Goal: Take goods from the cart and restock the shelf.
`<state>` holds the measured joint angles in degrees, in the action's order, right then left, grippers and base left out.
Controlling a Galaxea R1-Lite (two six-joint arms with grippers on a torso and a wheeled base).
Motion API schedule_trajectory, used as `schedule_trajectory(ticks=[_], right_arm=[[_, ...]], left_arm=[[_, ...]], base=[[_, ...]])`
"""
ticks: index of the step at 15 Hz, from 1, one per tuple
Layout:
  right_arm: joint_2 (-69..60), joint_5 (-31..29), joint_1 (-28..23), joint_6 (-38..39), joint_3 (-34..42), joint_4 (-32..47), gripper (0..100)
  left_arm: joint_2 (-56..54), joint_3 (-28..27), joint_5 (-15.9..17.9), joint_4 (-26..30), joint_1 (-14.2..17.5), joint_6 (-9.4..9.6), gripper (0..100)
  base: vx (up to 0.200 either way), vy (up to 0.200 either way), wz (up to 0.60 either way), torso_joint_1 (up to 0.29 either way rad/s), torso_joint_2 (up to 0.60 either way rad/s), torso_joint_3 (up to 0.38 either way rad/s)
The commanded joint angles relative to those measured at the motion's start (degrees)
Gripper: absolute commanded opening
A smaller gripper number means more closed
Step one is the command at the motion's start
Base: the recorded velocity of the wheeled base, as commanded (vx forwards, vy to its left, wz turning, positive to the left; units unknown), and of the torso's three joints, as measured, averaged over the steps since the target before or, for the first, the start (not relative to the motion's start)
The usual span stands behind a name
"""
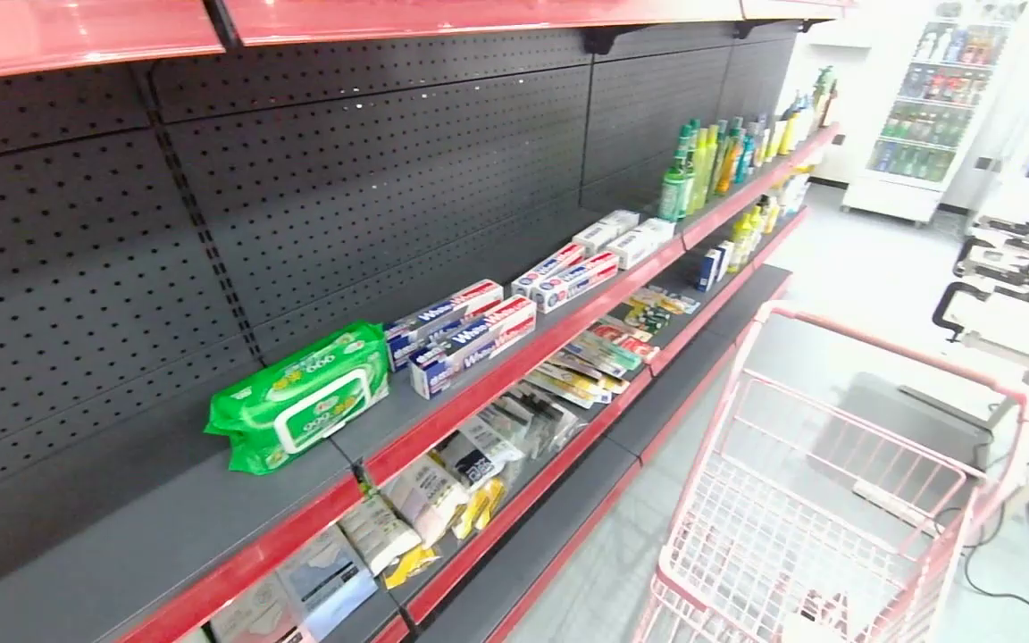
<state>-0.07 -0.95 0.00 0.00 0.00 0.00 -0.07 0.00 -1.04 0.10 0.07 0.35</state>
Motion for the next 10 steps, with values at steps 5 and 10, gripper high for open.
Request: schedule_trajectory(ticks=[5,10], right_arm=[[0.1,0.0,0.0,0.0,0.0,0.0,100],[0.1,0.0,0.0,0.0,0.0,0.0,100]], left_arm=[[0.1,0.0,0.0,0.0,0.0,0.00,100],[0.1,0.0,0.0,0.0,0.0,0.00,100]], base=[[0.000,0.000,-0.60,0.003,0.00,0.001],[0.000,0.000,-0.48,0.001,0.00,0.002]])
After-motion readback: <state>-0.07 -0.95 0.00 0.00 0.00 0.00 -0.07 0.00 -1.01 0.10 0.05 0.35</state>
